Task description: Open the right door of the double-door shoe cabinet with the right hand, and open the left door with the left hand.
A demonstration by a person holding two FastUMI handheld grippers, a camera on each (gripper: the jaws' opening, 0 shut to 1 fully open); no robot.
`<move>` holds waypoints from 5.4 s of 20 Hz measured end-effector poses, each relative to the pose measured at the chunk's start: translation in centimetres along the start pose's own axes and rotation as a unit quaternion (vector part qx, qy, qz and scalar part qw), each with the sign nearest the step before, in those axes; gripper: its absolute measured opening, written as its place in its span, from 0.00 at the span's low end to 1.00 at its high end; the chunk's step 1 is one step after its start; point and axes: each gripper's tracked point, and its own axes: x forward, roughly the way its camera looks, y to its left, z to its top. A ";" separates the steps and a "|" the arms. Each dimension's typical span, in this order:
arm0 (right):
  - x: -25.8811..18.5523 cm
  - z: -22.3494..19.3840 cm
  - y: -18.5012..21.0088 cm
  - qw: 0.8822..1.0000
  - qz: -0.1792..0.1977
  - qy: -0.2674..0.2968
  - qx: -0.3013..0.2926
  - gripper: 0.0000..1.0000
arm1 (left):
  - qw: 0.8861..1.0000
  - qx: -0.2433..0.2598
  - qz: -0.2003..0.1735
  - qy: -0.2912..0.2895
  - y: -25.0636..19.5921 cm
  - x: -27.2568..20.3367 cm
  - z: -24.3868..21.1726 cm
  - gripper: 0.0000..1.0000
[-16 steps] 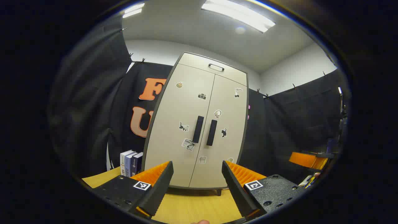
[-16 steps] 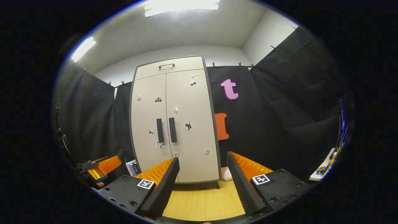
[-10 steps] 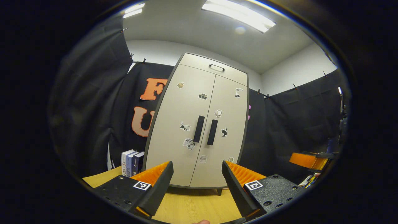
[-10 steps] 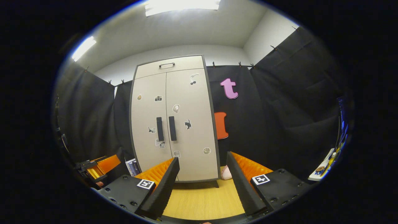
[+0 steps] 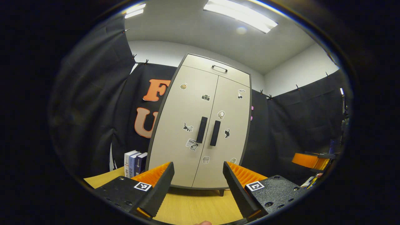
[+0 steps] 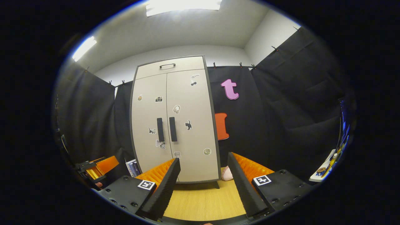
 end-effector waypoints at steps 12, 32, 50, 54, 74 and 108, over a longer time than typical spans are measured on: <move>0.1 -1.0 0.1 1.000 -0.002 0.014 -0.002 0.98 | 1.000 -0.003 0.000 0.003 0.2 0.1 -0.3 0.94; 11.3 3.0 3.7 0.997 0.070 0.011 -0.004 0.98 | 0.999 -0.011 0.047 0.010 0.7 3.0 -2.6 0.97; 31.6 3.3 10.1 0.996 0.076 0.044 -0.022 0.98 | 1.000 0.021 0.011 0.001 3.2 16.1 -3.6 0.94; 35.5 2.0 13.7 0.995 0.081 0.054 -0.026 0.97 | 0.999 -0.016 -0.020 0.035 4.0 17.7 -5.9 0.95; 40.0 0.0 16.1 0.991 0.110 0.072 -0.029 0.21 | 0.999 -0.003 -0.028 0.025 4.3 19.8 -4.9 0.94; 24.8 3.2 4.4 0.954 0.267 0.133 -0.036 0.21 | 0.999 -0.003 -0.024 -0.035 -3.4 22.7 -3.9 0.97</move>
